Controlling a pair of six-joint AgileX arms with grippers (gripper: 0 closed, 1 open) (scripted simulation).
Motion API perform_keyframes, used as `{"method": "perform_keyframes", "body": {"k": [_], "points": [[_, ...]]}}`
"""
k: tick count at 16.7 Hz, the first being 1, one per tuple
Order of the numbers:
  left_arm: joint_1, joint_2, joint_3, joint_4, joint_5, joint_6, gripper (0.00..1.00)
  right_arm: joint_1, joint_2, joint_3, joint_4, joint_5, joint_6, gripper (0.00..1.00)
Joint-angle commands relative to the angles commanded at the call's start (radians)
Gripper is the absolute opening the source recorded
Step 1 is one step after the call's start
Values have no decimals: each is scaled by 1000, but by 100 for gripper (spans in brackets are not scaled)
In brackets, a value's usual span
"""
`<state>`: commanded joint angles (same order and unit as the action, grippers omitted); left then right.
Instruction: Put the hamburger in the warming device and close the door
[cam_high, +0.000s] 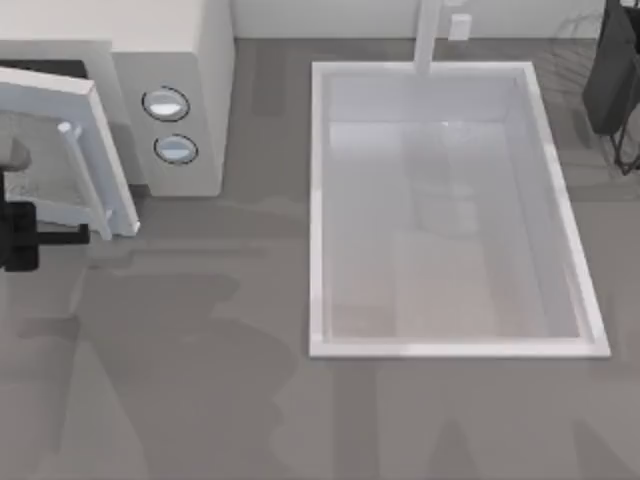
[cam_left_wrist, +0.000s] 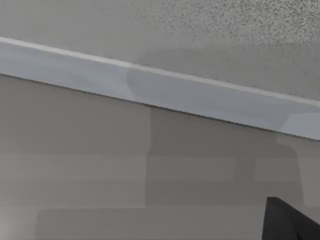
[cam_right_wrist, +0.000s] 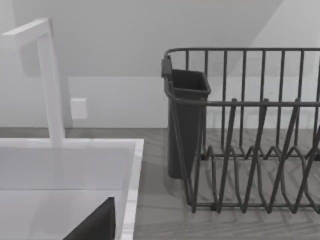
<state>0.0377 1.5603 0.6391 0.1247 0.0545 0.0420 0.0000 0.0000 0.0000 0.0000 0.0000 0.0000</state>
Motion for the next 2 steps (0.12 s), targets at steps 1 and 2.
{"method": "perform_keyframes", "body": {"k": [1,2], "points": [[-1,8,8,6,0,-1,0,0,0,0,0,0,0,100],[-1,8,8,6,-1,-1,0,0,0,0,0,0,0,100]]}}
